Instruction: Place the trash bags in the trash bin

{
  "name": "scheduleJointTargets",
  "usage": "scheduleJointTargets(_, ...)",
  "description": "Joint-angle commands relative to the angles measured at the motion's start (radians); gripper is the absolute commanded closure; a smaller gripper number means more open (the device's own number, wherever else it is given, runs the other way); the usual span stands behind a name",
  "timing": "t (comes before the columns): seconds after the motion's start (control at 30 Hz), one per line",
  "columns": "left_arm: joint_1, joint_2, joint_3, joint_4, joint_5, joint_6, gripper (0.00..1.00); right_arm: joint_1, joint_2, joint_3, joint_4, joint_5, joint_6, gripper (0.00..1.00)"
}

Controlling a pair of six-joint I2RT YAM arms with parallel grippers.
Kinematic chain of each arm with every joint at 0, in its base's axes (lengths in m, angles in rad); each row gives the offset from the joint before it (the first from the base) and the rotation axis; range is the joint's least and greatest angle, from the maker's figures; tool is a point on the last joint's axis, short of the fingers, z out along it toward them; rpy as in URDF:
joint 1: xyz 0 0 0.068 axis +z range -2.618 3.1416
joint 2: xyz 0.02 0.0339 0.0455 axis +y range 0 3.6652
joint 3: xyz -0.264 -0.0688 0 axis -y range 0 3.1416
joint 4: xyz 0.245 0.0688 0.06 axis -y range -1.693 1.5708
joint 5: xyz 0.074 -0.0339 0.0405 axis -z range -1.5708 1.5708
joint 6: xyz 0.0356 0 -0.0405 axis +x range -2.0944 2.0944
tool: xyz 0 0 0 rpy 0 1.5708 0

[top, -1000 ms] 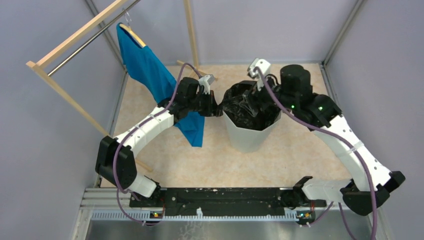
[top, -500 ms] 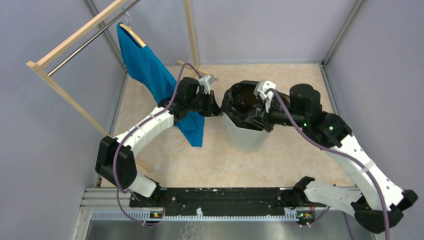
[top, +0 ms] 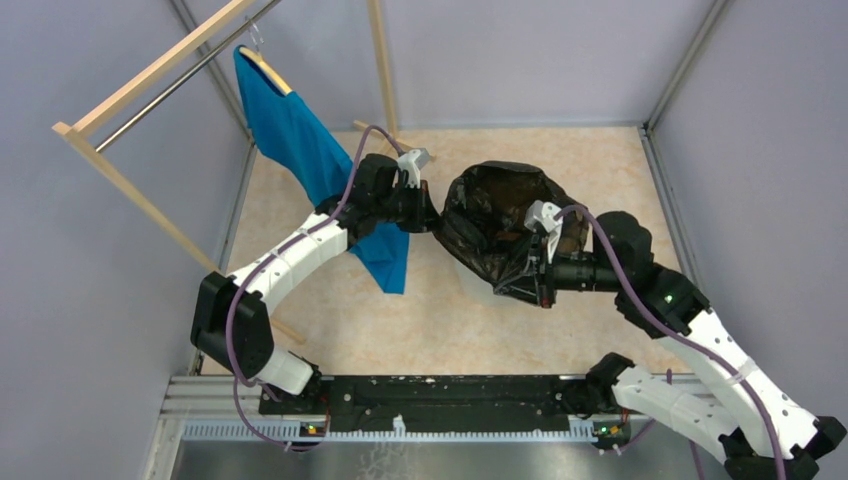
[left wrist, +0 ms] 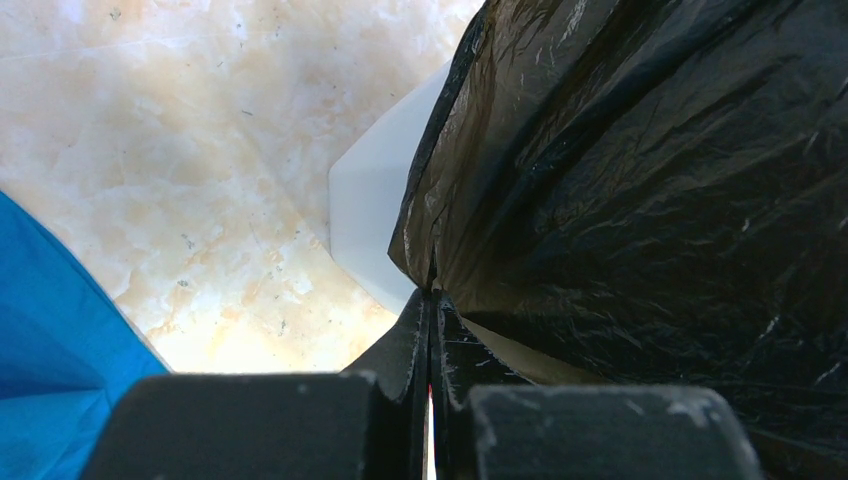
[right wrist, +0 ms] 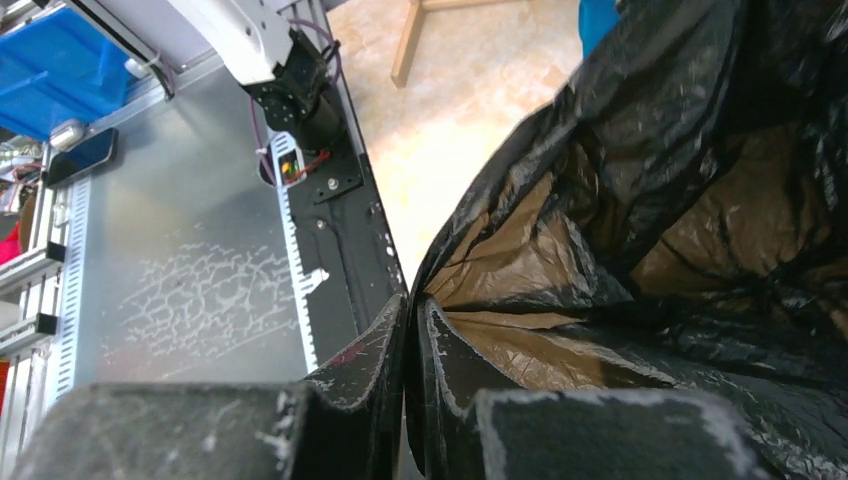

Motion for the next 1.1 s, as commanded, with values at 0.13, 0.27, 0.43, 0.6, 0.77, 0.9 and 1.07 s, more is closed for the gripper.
scheduleJointTargets(0.13, 0.004, -0.033, 0.029, 0.032, 0.012, -0.016, 0.98, 0.009, -0.115, -0.164, 0.11, 0.179, 0.072, 0.9)
scheduleJointTargets(0.27, 0.004, -0.028, 0.024, 0.037, 0.013, -0.021, 0.99, 0.009, -0.152, -0.266, 0.2, 0.273, 0.199, 0.76)
scheduleJointTargets(0.43, 0.004, -0.026, 0.016, 0.042, 0.007, -0.021, 0.99, 0.008, -0.221, -0.365, 0.205, 0.348, 0.356, 0.58)
scheduleJointTargets(0.6, 0.004, -0.025, 0.02, 0.042, 0.013, -0.016, 0.99, 0.009, -0.257, -0.192, -0.037, 0.472, 0.378, 0.43)
scheduleJointTargets(0.77, 0.004, -0.021, 0.027, 0.038, 0.012, -0.011, 0.99, 0.009, -0.213, 0.078, -0.261, 0.585, 0.368, 0.41)
scheduleJointTargets(0.9, 0.004, -0.017, 0.029, 0.051, 0.021, -0.019, 0.99, 0.008, -0.143, 0.257, -0.375, 0.935, 0.393, 0.34)
scheduleJointTargets(1.07, 0.004, -0.001, 0.046, 0.042, 0.029, -0.016, 0.99, 0.008, 0.002, 0.325, -0.4, 1.326, 0.389, 0.25)
